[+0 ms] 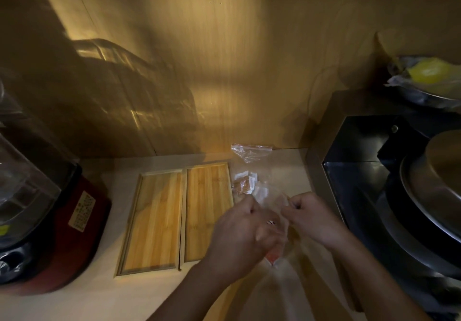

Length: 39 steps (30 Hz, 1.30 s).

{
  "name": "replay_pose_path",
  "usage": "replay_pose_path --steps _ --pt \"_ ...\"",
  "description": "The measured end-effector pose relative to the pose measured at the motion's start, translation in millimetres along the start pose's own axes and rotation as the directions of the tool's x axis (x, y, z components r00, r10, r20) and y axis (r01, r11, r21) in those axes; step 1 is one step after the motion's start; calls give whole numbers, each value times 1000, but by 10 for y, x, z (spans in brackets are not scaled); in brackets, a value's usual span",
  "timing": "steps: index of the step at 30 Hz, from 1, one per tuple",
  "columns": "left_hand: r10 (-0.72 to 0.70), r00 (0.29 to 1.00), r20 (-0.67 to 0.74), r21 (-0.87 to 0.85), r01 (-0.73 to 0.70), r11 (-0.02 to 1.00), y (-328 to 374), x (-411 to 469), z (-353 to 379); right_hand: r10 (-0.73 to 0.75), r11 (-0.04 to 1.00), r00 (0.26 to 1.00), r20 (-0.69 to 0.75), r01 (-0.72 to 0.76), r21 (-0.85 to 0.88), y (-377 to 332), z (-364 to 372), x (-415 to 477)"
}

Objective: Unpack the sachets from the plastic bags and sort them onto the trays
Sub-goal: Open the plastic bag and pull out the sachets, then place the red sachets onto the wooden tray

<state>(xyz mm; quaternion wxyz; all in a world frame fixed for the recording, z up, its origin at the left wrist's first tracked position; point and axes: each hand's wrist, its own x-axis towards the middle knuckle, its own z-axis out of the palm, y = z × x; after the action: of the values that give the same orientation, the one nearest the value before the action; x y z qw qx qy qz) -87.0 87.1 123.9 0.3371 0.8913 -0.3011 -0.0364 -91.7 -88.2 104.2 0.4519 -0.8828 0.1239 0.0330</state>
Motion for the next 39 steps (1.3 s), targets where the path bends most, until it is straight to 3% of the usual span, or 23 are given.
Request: replay_pose_path --steps 3,5,10,17,23,28,34,39 --pt "144 984 101 140 -158 977 29 26 28 -26 1000 997 76 27 -8 -75 -26 2" --pt "179 981 78 176 -190 966 22 31 45 -20 1000 997 69 20 7 -99 -31 -2" --pt "168 986 -21 149 -163 975 19 20 68 1 999 1000 4 -1 43 -110 14 -15" --pt "157 982 -107 150 -141 979 -12 112 -99 -98 886 991 -89 128 446 -113 -3 -205" --pt "192 951 -242 137 -162 977 22 178 -258 -28 900 997 74 -7 435 127 267 -399" --pt "199 942 -269 101 -178 979 88 179 -399 47 847 997 -59 -8 531 236 498 -366" --pt "97 931 -351 119 -59 991 41 200 -488 106 752 992 -64 -37 659 288 573 -296" --pt "-136 930 -342 30 155 987 -217 397 -569 144 622 977 155 -211 754 203 753 -213"
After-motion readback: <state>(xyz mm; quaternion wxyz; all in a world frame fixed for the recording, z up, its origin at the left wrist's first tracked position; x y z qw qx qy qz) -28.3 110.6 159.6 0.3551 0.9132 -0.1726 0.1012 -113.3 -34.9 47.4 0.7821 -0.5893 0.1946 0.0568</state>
